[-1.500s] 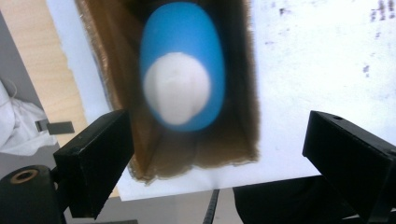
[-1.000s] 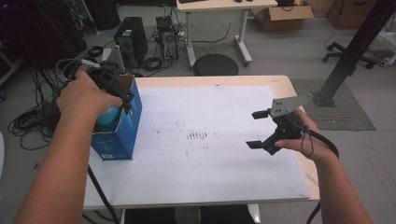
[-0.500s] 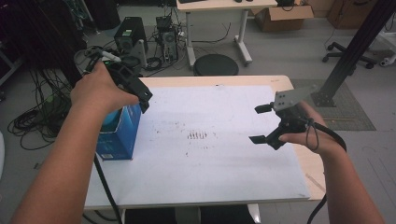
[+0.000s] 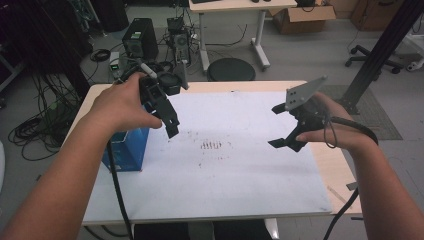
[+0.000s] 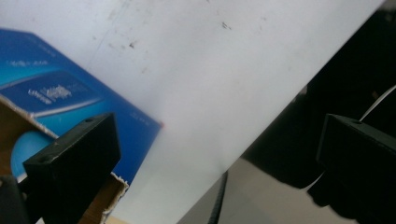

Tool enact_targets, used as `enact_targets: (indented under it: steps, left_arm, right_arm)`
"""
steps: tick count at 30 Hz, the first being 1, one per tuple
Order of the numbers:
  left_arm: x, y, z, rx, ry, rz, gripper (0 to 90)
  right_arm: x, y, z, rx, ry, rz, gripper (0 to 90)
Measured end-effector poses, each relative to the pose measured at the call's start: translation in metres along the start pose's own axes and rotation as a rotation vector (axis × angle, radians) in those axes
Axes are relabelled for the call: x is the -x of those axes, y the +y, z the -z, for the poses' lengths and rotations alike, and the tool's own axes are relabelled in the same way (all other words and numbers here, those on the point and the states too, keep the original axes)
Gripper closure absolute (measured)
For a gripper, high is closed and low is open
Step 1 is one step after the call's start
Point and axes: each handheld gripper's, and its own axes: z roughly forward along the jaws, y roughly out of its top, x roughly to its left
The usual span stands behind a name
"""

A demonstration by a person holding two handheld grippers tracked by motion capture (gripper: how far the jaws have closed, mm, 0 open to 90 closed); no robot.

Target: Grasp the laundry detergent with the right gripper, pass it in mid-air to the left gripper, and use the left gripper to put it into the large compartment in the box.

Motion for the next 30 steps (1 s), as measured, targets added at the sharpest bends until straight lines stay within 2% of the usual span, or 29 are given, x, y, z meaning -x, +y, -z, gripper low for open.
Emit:
enact_targets:
  steps: [6, 9, 13, 19, 23, 30]
  left_arm:
    - [0.019, 0.005, -0.01, -0.029, 0.044, -0.195, 0.2]
    - [0.023, 0.008, -0.017, -0.039, 0.027, -0.239, 0.2]
    - [0.024, 0.011, -0.025, -0.053, 0.017, -0.28, 0.2]
    - [0.023, 0.016, -0.037, -0.061, 0.001, -0.315, 0.2]
    - [0.026, 0.019, -0.042, -0.061, -0.003, -0.34, 0.2]
    - [0.025, 0.023, -0.045, -0.068, -0.006, -0.347, 0.2]
  right_arm:
    - [0.002, 0.008, -0.01, -0.051, 0.012, 0.029, 1.9]
    - [0.003, 0.009, -0.016, -0.079, 0.027, 0.043, 2.2]
    - [0.006, 0.009, -0.024, -0.121, 0.045, 0.053, 2.5]
    - [0.009, 0.002, -0.035, -0.167, 0.068, 0.054, 2.6]
    - [0.01, -0.002, -0.042, -0.177, 0.077, 0.047, 2.7]
    - [0.012, -0.003, -0.047, -0.185, 0.086, 0.043, 2.7]
